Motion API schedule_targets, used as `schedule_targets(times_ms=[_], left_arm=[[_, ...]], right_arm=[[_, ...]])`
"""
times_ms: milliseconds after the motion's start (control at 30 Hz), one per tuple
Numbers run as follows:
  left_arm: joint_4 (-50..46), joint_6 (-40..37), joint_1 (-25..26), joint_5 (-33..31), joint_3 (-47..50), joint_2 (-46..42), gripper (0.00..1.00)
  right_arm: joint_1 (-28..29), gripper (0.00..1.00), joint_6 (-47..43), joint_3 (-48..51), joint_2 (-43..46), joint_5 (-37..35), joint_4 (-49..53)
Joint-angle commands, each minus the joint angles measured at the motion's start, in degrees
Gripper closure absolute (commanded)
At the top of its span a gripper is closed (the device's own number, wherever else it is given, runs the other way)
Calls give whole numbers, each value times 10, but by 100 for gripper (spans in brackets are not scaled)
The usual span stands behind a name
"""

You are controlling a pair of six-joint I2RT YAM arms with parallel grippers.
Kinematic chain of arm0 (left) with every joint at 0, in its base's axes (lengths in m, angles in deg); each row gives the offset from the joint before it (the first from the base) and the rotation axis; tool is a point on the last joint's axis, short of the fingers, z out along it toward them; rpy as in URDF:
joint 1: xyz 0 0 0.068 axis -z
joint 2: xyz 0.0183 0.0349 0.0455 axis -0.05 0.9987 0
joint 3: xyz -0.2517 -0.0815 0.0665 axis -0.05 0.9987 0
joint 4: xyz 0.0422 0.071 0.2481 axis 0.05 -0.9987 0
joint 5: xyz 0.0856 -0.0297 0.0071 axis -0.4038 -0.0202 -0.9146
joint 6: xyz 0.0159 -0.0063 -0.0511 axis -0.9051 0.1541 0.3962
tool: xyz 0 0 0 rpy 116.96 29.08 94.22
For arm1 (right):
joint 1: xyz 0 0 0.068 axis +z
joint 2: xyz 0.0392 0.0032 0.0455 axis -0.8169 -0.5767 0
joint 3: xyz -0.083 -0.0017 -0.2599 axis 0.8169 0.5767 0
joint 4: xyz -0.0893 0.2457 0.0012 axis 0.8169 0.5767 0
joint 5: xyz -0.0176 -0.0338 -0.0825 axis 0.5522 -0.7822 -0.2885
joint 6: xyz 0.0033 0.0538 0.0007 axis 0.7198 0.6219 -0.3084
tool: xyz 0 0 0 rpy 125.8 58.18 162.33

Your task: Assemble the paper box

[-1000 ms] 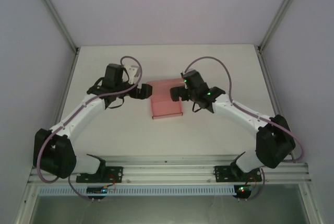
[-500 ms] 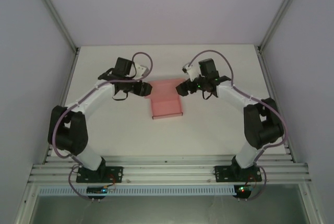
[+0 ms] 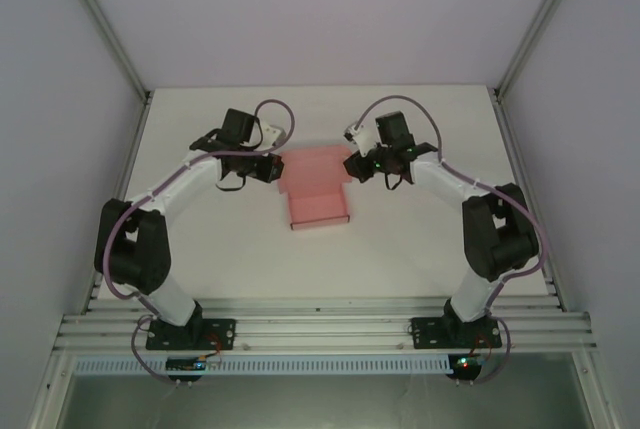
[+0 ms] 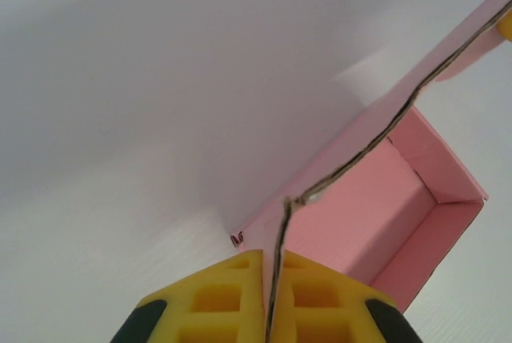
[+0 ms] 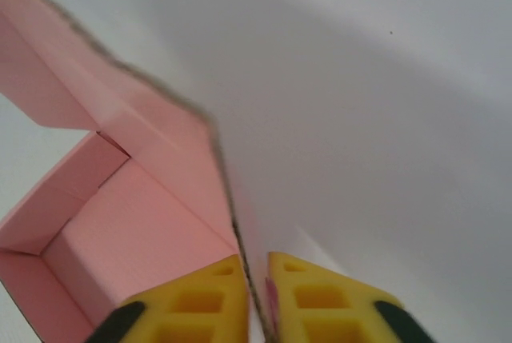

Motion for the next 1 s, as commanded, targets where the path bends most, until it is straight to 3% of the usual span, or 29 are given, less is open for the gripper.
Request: schedule_targets(times_ms=[0, 133, 267, 367, 467, 600, 967], left_arm=[[-3, 27, 8, -33, -20, 1, 100], [-3, 80, 39, -118, -37, -6, 100], [15, 163, 64, -202, -60, -9, 100], [49, 220, 69, -215, -63, -6, 100], [90, 257, 69, -242, -62, 5, 100], [120, 307, 68, -249, -79, 33, 100], [261, 335, 68, -195, -27, 91, 100]], right_arm=[[17, 92, -8, -16, 17, -62, 28], [43, 100, 28, -13, 37, -165, 5], [61, 100, 160, -13, 47, -258, -47], [91, 100, 226, -2, 49, -352, -111], [108, 98, 301, 31, 36, -389, -197], [122, 98, 401, 37, 3, -418, -255], [148, 92, 422, 34, -73, -459, -308]])
